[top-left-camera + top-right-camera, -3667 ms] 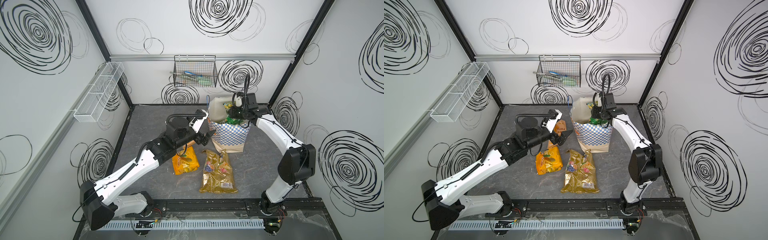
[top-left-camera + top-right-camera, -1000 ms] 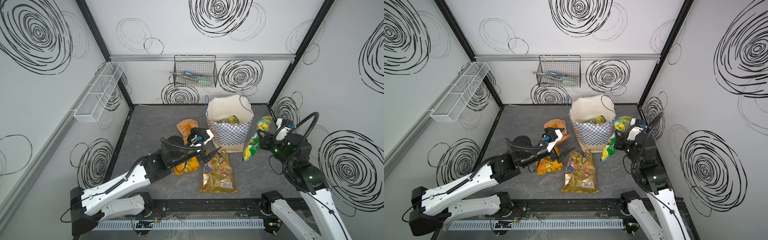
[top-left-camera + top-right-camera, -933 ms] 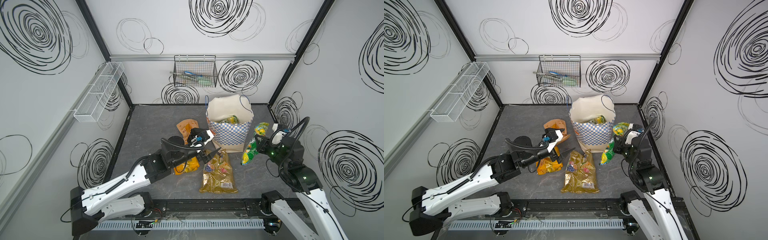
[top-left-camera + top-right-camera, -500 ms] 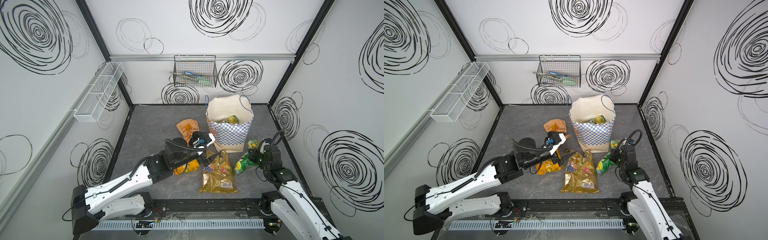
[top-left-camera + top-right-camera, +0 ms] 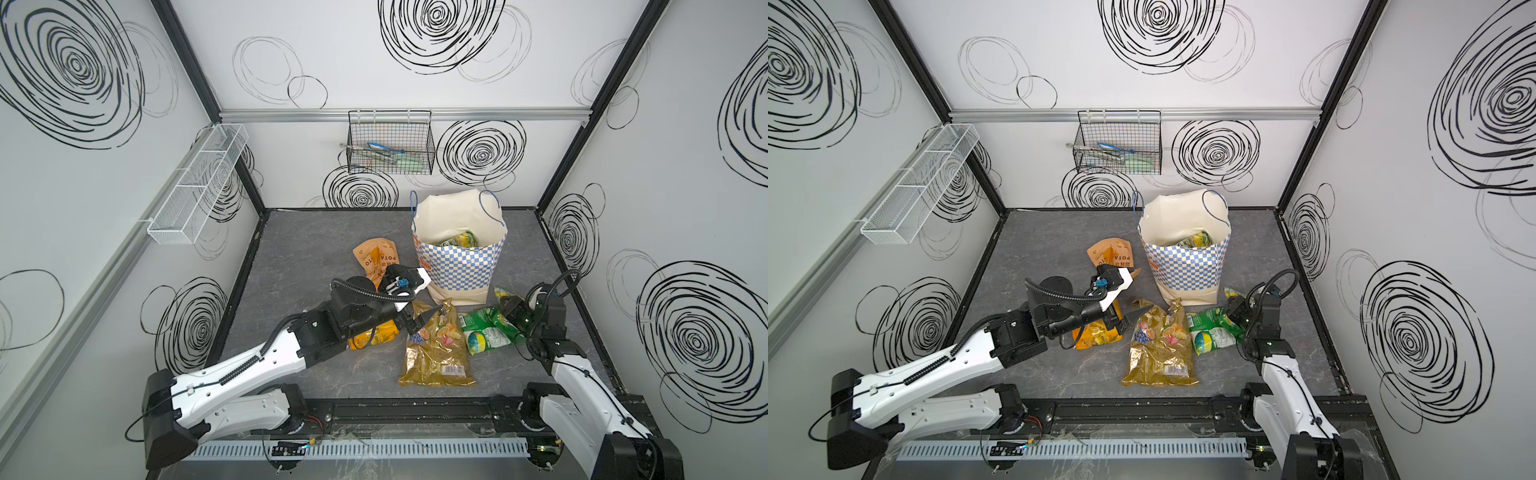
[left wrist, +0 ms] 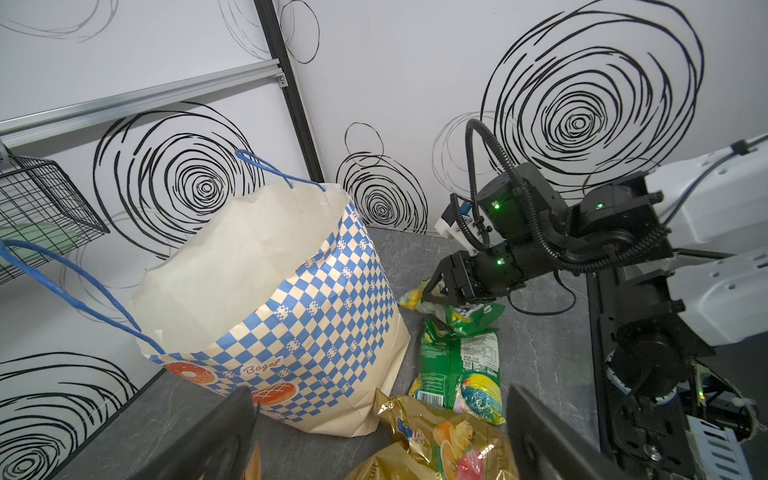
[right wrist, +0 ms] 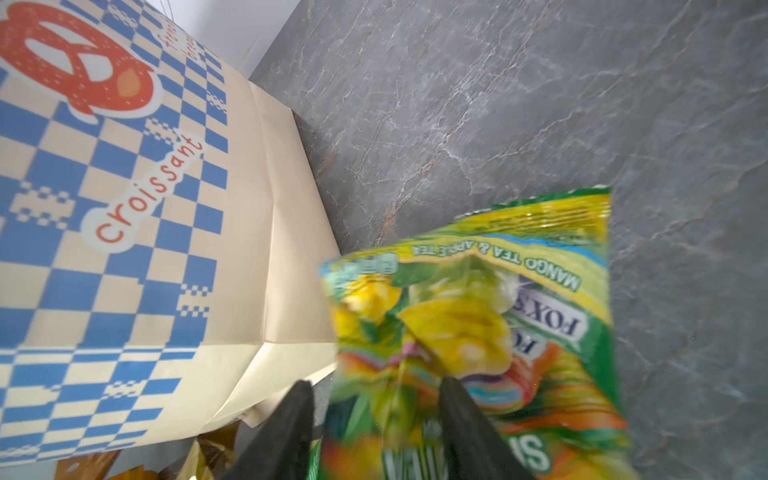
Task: Take the snacks out of the paper bag
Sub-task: 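Release the green packet and raise the right gripper back over the bag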
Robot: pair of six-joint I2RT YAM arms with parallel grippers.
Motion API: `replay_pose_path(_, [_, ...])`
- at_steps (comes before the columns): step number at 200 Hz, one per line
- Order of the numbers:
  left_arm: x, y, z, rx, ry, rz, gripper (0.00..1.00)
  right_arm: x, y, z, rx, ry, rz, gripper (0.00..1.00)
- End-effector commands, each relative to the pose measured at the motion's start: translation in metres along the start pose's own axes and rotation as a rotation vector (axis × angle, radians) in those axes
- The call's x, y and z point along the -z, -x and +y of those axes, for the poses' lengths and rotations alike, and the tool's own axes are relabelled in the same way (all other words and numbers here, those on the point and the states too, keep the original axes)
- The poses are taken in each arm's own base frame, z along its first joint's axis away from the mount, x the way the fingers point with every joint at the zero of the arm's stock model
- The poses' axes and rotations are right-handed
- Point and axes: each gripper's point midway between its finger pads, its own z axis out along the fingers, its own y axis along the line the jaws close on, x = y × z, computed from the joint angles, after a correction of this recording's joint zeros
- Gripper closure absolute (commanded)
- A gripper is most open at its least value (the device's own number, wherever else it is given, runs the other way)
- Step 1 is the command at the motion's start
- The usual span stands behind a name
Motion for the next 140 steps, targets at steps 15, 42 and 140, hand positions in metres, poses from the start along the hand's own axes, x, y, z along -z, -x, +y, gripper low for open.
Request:
replay_pose_path(15, [-0.003, 0.008, -0.003, 0.007, -0.019, -0.03, 0.04, 0.004, 0.024, 0.013, 0.023, 0.037, -0.052, 0.15])
replay_pose_path(42, [0.0, 0.011, -0.001, 0.007, -0.009, -0.039, 0.04, 0.012, 0.041, 0.023, 0.037, 0.055, -0.075, 0.03])
replay_pose_path(140, [0.012, 0.024, 0.02, 0.052, 0.049, -0.085, 0.04, 0.097, 0.127, 0.168, 0.203, 0.401, -0.194, 0.03])
